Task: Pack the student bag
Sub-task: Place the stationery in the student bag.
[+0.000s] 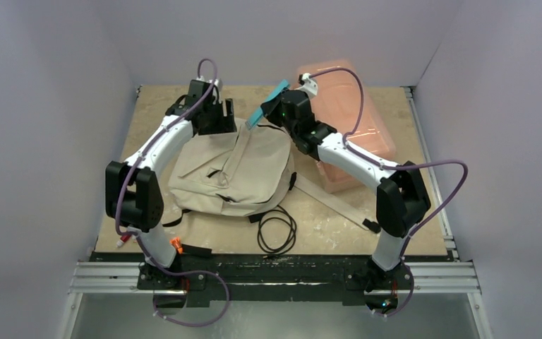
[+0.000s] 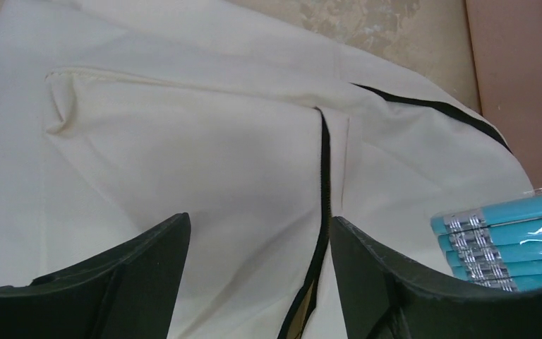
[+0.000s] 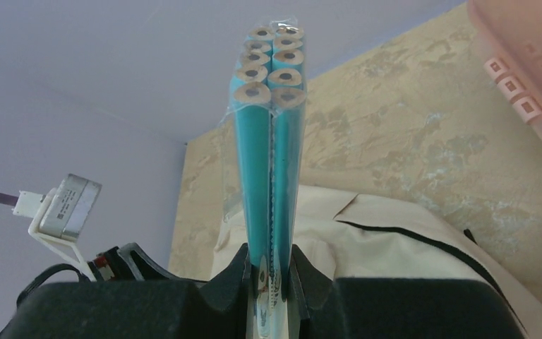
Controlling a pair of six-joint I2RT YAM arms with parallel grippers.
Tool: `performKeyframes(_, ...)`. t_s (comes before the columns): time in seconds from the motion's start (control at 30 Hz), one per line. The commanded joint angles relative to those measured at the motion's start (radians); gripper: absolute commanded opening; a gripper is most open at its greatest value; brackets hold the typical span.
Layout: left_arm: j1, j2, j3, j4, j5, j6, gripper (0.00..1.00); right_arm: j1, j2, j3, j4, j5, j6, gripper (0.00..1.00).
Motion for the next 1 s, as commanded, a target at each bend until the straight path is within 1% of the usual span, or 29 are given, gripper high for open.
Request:
performKeyframes(0.0,-0.085,0.040,0.112,-0.030,-0.096,0.100,0.75,-0.024,-0.023,0.027,0.037,0.023,0.031,0.00)
performKeyframes(0.1,-0.097,0.059,0.114,-0.040,-0.144,0.102,0.75,-0.031,-0.035,0.007,0.041,0.026,0.031,0.00)
performKeyframes(0.2,-0.097,0.057,0.108,-0.040,-0.155,0.107,0.70,-0.041,-0.055,-0.019,0.051,0.024,0.030,0.00)
performKeyframes(0.27,-0.097,0.042,0.090,-0.032,-0.151,0.102,0.66,-0.047,-0.064,-0.032,0.056,0.016,0.027,0.00)
performKeyframes(0.47,-0.092,0.014,0.060,-0.043,-0.117,0.127,0.65,-0.055,-0.094,-0.058,0.040,0.014,0.021,0.00)
performKeyframes(0.63,-0.086,0.055,0.092,-0.079,-0.117,0.128,0.59,-0.058,-0.108,-0.082,0.041,0.010,0.019,0.00)
performKeyframes(0.77,-0.092,0.087,0.097,-0.111,-0.137,0.130,0.60,-0.062,-0.108,-0.088,0.039,0.002,0.022,0.00)
performKeyframes(0.9,-0.120,0.091,0.096,-0.109,-0.125,0.159,0.60,-0.062,-0.104,-0.099,0.050,-0.019,0.035,0.00)
performKeyframes(0.93,-0.127,0.099,0.105,-0.121,-0.124,0.160,0.61,-0.062,-0.101,-0.100,0.056,-0.027,0.040,0.00)
performKeyframes(0.97,-0.133,0.110,0.111,-0.137,-0.127,0.153,0.65,-0.062,-0.096,-0.100,0.057,-0.034,0.044,0.00)
